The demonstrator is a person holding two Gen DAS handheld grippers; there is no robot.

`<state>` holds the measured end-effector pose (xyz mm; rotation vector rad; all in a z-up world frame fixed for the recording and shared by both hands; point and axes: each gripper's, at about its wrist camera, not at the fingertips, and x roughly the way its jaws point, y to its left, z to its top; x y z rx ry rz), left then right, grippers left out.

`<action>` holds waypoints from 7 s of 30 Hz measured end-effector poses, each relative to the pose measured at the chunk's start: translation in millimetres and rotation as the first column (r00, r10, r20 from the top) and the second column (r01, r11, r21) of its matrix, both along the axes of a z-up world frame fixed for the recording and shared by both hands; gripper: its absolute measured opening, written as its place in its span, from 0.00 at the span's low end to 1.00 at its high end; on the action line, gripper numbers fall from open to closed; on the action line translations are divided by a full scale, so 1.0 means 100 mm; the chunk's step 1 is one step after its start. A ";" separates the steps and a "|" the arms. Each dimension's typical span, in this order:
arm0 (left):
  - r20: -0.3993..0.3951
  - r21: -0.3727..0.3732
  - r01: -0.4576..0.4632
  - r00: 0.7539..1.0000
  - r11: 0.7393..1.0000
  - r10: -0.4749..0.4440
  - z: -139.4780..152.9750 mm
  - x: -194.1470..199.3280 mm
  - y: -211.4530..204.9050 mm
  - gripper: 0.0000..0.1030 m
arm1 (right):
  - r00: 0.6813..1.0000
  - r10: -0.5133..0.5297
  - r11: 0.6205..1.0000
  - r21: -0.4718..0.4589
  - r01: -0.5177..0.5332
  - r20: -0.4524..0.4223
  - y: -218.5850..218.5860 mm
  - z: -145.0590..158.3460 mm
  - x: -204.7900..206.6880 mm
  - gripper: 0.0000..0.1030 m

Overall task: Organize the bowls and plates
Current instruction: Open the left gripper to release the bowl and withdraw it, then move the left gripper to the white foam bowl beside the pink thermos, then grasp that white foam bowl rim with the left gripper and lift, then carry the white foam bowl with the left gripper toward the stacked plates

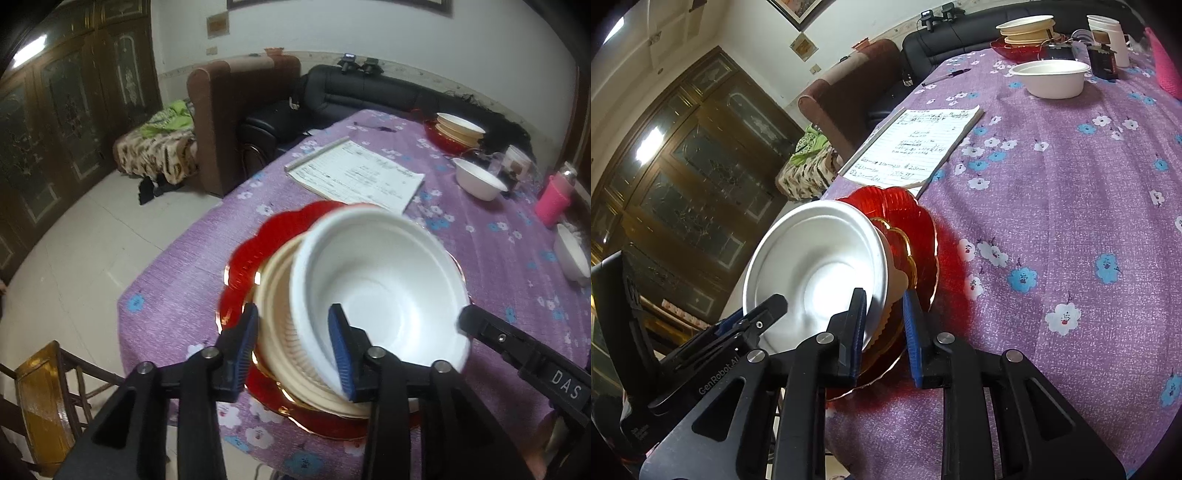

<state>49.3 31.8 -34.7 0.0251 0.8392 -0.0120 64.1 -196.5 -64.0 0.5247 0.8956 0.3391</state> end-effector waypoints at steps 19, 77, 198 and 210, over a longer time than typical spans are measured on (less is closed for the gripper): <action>0.050 0.040 -0.023 0.999 0.999 0.021 0.07 -0.03 -0.05 0.51 | 0.995 -0.103 0.994 0.025 0.103 -0.001 -0.39 -0.03 -0.03 0.19; -0.234 -0.097 0.510 0.823 0.855 -0.518 -0.28 0.65 -3.80 0.67 | 0.594 -0.796 0.603 -0.076 0.794 -0.118 -4.33 0.06 -0.47 0.48; -0.273 -0.245 0.501 0.786 0.830 -0.555 -0.21 0.37 -3.44 0.08 | 0.738 -0.623 0.709 0.211 0.673 -0.260 -3.34 -0.28 -1.01 0.13; -0.214 -0.171 0.492 0.827 0.853 -0.520 -0.22 -0.09 -2.73 0.10 | 0.795 -0.557 0.785 0.161 0.599 -0.240 -2.61 -0.27 -1.11 0.13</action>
